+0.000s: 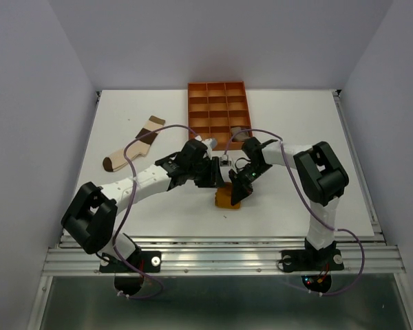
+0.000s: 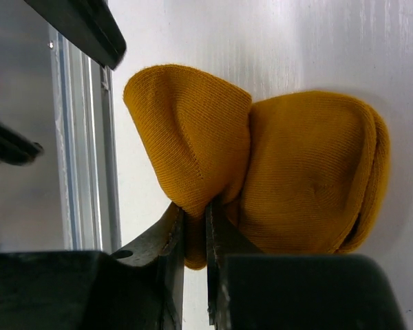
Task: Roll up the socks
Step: Roll the sock at the center of the board.
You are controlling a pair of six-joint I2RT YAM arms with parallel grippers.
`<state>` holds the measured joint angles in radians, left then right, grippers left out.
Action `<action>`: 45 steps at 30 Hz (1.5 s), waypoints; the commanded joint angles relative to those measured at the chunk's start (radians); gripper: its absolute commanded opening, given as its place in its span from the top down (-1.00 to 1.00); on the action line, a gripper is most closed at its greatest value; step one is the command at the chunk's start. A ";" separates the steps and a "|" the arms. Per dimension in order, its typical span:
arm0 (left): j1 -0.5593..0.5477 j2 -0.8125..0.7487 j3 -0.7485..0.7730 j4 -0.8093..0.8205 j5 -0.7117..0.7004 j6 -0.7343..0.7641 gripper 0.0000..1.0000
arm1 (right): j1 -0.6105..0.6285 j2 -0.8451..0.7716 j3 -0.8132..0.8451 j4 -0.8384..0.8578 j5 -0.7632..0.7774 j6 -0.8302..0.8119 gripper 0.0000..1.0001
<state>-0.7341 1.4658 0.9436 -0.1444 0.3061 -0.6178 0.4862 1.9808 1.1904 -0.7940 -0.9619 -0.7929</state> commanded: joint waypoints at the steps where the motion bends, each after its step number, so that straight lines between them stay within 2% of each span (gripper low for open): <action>1: -0.004 0.013 -0.034 0.042 0.025 0.040 0.10 | -0.008 0.059 -0.018 0.047 0.127 0.029 0.99; 11: -0.031 -0.021 -0.127 0.028 -0.016 -0.045 0.11 | -0.008 0.067 -0.035 0.058 0.094 0.046 0.99; 15: -0.036 -0.024 -0.167 0.081 0.030 -0.068 0.10 | -0.008 0.059 -0.037 0.070 0.094 0.057 0.99; 27: -0.027 0.126 -0.138 0.196 0.047 -0.076 0.17 | -0.008 0.044 -0.044 0.030 0.072 -0.008 0.99; 31: -0.024 0.166 -0.128 0.207 0.073 -0.082 0.37 | -0.008 0.041 -0.051 0.033 0.075 -0.016 0.99; 34: -0.016 0.191 -0.118 0.204 0.106 -0.083 0.65 | -0.008 0.039 -0.054 0.036 0.078 -0.014 0.99; 35: -0.013 0.198 -0.117 0.207 0.113 -0.086 0.87 | -0.008 0.038 -0.055 0.039 0.078 -0.015 0.97; 36: -0.011 0.203 -0.118 0.210 0.125 -0.092 1.00 | -0.008 0.036 -0.055 0.042 0.083 -0.012 0.95; 39: -0.007 0.215 -0.114 0.206 0.130 -0.100 1.00 | -0.008 0.029 -0.057 0.068 0.101 0.018 0.78; 41: -0.005 0.232 -0.083 0.148 0.119 -0.103 1.00 | -0.008 0.024 -0.045 0.070 0.112 0.018 0.64; 42: -0.005 0.260 -0.068 0.108 0.114 -0.100 1.00 | -0.008 0.020 -0.040 0.072 0.114 0.021 0.39; 45: -0.005 0.303 -0.009 0.025 0.105 -0.088 1.00 | -0.008 0.007 -0.017 0.062 0.115 0.001 -0.09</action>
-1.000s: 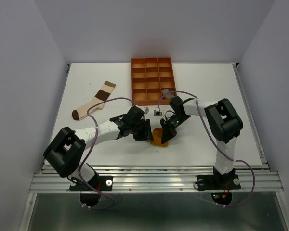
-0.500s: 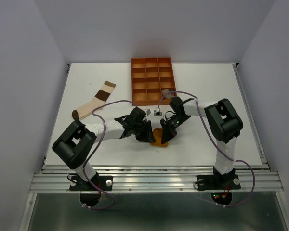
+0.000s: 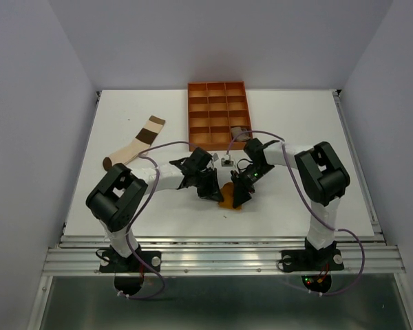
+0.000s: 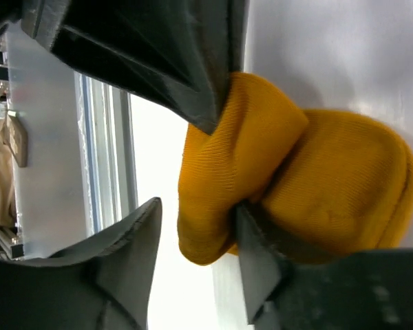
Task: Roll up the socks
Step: Roll the sock at the center of the board.
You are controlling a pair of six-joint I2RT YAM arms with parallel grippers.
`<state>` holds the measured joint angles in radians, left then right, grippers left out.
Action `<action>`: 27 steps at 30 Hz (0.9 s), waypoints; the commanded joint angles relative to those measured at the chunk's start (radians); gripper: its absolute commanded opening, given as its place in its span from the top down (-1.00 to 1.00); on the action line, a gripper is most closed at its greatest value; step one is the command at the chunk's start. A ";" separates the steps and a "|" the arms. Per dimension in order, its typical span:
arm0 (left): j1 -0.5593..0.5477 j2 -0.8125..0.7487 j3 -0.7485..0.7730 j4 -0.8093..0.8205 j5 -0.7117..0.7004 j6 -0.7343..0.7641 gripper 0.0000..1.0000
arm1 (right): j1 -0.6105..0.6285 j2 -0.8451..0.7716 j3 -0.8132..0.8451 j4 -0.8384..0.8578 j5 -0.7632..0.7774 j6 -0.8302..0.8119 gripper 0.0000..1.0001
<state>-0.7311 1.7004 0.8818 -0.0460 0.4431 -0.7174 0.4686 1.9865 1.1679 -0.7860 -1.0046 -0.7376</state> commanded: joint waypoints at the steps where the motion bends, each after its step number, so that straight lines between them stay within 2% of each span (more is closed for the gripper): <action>1: -0.008 0.077 0.071 -0.086 -0.033 0.013 1.00 | 0.010 -0.005 0.013 0.051 0.159 -0.065 -0.13; 2: -0.008 0.087 0.081 -0.122 -0.040 0.015 1.00 | 0.010 -0.020 0.018 0.041 0.162 -0.080 -0.22; 5: -0.008 0.094 0.115 -0.178 -0.061 0.018 1.00 | 0.010 -0.058 0.021 0.047 0.167 -0.092 -0.30; 13: -0.011 0.079 0.149 -0.252 -0.109 -0.002 1.00 | 0.010 -0.184 0.006 0.177 0.292 -0.008 -0.39; 17: -0.013 0.085 0.161 -0.270 -0.118 -0.002 1.00 | 0.010 -0.256 -0.030 0.258 0.305 0.021 -0.43; 22: -0.014 0.108 0.195 -0.279 -0.122 0.002 1.00 | 0.010 -0.350 -0.059 0.249 0.253 -0.032 -0.48; 27: -0.014 0.146 0.230 -0.321 -0.110 -0.011 1.00 | 0.010 -0.422 -0.091 0.121 0.172 -0.205 -0.48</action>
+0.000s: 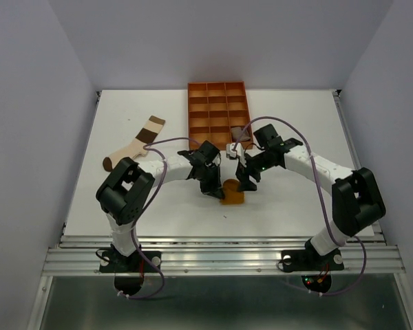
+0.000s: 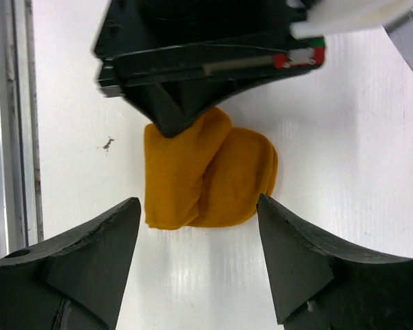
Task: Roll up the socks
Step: Roll the sock at the center of the board.
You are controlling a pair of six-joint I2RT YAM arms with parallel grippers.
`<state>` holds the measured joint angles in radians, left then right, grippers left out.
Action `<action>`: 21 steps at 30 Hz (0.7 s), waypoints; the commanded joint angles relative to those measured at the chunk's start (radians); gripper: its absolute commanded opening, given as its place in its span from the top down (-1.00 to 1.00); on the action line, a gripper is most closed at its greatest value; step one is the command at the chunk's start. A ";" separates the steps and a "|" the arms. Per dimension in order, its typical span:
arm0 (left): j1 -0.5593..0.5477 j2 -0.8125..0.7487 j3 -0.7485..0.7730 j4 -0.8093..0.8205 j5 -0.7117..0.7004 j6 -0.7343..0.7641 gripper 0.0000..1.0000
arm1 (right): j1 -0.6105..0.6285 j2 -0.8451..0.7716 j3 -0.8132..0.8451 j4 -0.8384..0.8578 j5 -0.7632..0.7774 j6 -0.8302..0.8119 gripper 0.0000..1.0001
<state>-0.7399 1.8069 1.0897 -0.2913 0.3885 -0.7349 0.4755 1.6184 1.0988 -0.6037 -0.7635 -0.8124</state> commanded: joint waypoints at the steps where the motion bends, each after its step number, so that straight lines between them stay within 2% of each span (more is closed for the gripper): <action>1: -0.006 0.040 0.029 -0.089 -0.059 0.000 1.00 | 0.003 -0.055 -0.030 -0.083 -0.082 -0.142 -0.47; 3: -0.006 0.039 0.033 -0.100 -0.060 -0.004 1.00 | 0.015 -0.081 -0.054 -0.084 -0.073 -0.178 -0.47; 9: -0.006 0.054 0.056 -0.140 -0.027 -0.030 1.00 | 0.124 -0.227 -0.258 0.122 0.133 -0.215 -0.47; 14: -0.004 0.065 0.053 -0.149 0.003 -0.050 1.00 | 0.155 -0.274 -0.275 0.174 0.197 -0.222 -0.47; 21: -0.004 0.080 0.035 -0.132 0.052 -0.054 1.00 | 0.221 -0.299 -0.326 0.240 0.303 -0.330 -0.46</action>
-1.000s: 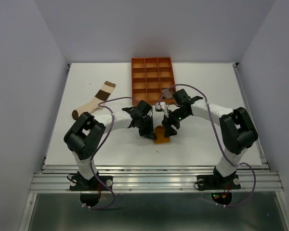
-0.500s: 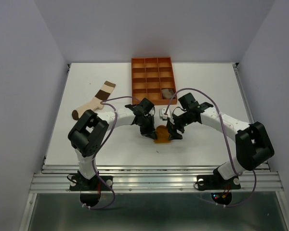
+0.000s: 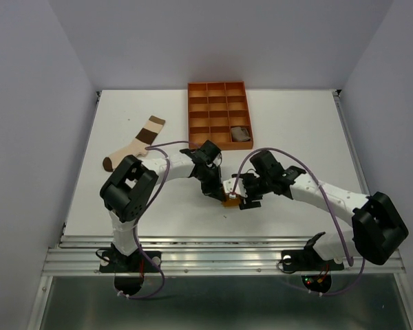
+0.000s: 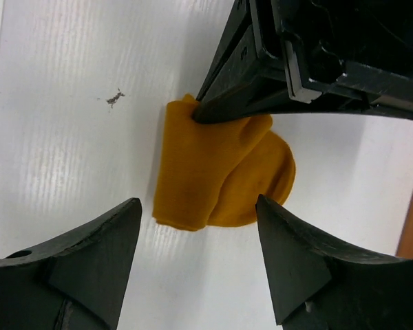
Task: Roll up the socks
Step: Roll the sock at the center of the board.
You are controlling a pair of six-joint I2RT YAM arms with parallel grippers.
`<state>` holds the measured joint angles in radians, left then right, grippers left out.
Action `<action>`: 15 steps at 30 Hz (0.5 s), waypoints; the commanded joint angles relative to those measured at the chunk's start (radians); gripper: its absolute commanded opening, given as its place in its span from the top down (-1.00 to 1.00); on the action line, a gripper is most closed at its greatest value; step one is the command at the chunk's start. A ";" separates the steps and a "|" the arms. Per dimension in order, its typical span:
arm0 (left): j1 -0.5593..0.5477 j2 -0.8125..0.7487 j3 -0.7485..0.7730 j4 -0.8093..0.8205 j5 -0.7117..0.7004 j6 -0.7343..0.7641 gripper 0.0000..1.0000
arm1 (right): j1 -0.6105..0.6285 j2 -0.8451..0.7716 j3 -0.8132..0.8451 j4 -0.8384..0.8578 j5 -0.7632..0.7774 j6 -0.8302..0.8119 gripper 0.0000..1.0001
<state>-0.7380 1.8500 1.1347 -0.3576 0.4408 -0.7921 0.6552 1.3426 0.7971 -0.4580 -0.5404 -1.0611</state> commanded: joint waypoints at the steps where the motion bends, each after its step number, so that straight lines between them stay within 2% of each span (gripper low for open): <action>1: -0.004 0.038 -0.010 -0.066 -0.001 -0.001 1.00 | 0.052 -0.025 -0.024 0.094 0.080 -0.094 -0.45; 6: 0.000 0.061 -0.009 -0.073 0.019 -0.009 1.00 | 0.110 -0.031 -0.032 0.062 0.135 -0.148 -0.42; 15: 0.009 0.069 -0.015 -0.081 0.032 -0.022 1.00 | 0.130 -0.019 -0.042 -0.008 0.171 -0.181 -0.36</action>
<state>-0.7227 1.8820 1.1347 -0.3557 0.5255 -0.8246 0.7742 1.3407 0.7681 -0.4431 -0.3969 -1.2045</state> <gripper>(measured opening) 0.044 0.688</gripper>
